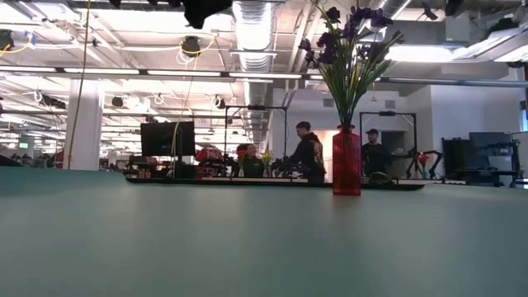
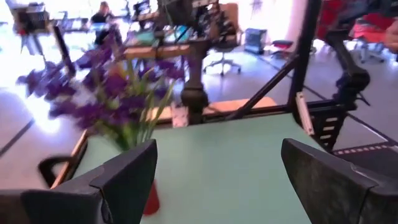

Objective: Sort flowers into vase by color
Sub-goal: Put the red flowers into the red vase

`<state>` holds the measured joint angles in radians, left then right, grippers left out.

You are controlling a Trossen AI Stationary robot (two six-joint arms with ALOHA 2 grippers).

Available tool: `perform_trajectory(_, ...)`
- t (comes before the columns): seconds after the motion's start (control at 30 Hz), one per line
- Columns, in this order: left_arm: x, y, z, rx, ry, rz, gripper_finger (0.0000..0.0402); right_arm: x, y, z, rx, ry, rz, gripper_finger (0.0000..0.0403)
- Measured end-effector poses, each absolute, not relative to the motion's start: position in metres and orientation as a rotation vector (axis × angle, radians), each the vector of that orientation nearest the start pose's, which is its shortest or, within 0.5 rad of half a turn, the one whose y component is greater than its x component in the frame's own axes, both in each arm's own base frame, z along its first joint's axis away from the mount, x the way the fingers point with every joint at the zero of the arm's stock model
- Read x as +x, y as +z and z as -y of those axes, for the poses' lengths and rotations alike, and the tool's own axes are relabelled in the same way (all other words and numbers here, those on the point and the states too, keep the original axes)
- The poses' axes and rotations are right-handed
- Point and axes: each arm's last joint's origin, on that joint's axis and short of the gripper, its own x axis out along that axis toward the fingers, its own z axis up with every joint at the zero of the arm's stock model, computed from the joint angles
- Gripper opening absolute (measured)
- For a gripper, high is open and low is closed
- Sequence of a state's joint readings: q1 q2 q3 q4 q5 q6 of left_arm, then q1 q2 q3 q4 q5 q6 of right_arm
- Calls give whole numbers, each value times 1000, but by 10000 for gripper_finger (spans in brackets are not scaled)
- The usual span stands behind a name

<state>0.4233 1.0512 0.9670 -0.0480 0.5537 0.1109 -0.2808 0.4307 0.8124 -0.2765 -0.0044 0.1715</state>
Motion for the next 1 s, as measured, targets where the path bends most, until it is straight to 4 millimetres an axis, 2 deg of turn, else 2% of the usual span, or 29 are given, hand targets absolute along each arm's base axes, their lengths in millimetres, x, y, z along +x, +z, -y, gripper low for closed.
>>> perform_trajectory(0.17, 223, 356, -64, 106, -180, -50, 332, 89, 374, 9, 176, -114, 139, 17)
perform_trajectory(0.33, 235, 344, -47, 127, -253, 21, 332, 114, 372, -7, 170, -59, 96, 17)
perform_trajectory(0.5, 246, 324, -30, 135, -290, 58, 332, 141, 362, -35, 128, -14, 8, 17)
perform_trajectory(0.67, 253, 310, -14, 138, -323, 107, 332, 151, 356, -64, 112, -5, -20, 17)
perform_trajectory(0.83, 267, 288, 3, 126, -388, 120, 332, 160, 340, -95, 96, -115, -92, 17)
perform_trajectory(1.0, 288, 266, 14, 117, -391, 168, 332, 183, 310, -125, 89, -186, -185, 17)
